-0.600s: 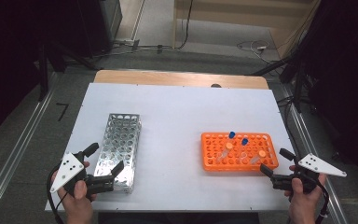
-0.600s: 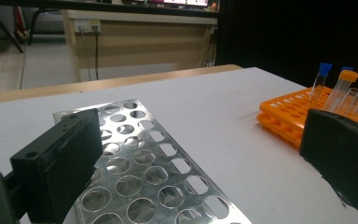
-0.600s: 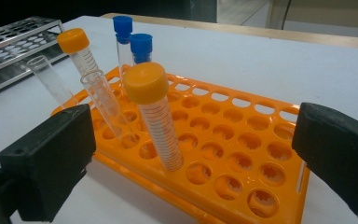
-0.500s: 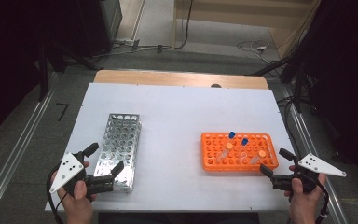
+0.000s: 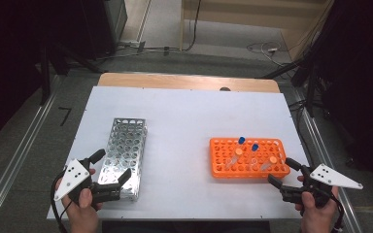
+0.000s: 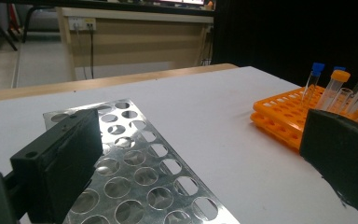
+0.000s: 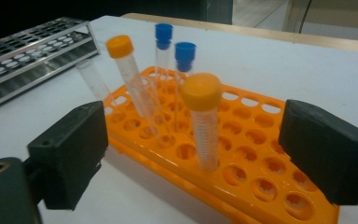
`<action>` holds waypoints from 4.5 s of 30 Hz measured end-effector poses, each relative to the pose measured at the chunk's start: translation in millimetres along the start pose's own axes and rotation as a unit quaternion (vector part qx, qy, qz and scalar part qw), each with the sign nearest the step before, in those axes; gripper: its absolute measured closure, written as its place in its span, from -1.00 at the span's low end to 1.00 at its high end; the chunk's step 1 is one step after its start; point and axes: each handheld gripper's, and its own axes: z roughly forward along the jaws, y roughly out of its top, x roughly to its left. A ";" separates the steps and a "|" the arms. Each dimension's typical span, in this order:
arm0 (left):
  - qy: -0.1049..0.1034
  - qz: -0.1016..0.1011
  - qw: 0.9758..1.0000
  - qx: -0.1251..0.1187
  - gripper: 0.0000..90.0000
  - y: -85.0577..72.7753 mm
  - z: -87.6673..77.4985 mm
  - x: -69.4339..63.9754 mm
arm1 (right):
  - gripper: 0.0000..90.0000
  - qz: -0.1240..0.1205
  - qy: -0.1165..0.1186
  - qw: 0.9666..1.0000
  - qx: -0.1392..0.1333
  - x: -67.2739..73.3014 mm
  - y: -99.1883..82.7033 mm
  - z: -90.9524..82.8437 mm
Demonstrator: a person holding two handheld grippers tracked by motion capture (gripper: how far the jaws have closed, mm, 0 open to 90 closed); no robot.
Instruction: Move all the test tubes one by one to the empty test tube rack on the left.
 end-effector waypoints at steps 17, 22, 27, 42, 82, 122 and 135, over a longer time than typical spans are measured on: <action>-0.015 -0.001 1.000 0.005 -1.00 2.8 0.2 -7.6 | -0.13 0.003 0.026 0.999 0.023 29.4 4.3 23.6; -0.009 0.002 1.000 0.007 -0.98 3.4 1.7 -12.0 | 0.14 0.002 0.003 0.999 0.049 33.1 -0.9 41.4; -0.010 0.004 1.000 0.010 -0.98 4.1 2.9 -15.5 | 0.26 0.013 -0.012 0.998 0.067 33.0 -6.3 52.2; -0.004 0.005 1.000 0.023 -0.97 4.5 8.5 -23.3 | 0.44 -0.003 -0.082 0.992 0.094 34.5 -15.4 70.8; 0.001 -0.006 0.999 0.041 -0.73 5.7 15.2 -34.7 | 0.64 0.003 -0.050 0.998 0.024 36.8 2.9 45.7; -0.123 0.016 0.990 0.065 -0.62 33.5 51.2 -81.6 | 0.64 -0.047 0.106 0.992 0.046 109.0 32.1 71.7; -0.179 0.026 0.980 0.080 -0.32 45.4 83.8 -99.9 | 0.64 -0.072 0.138 0.986 0.059 127.4 41.0 99.2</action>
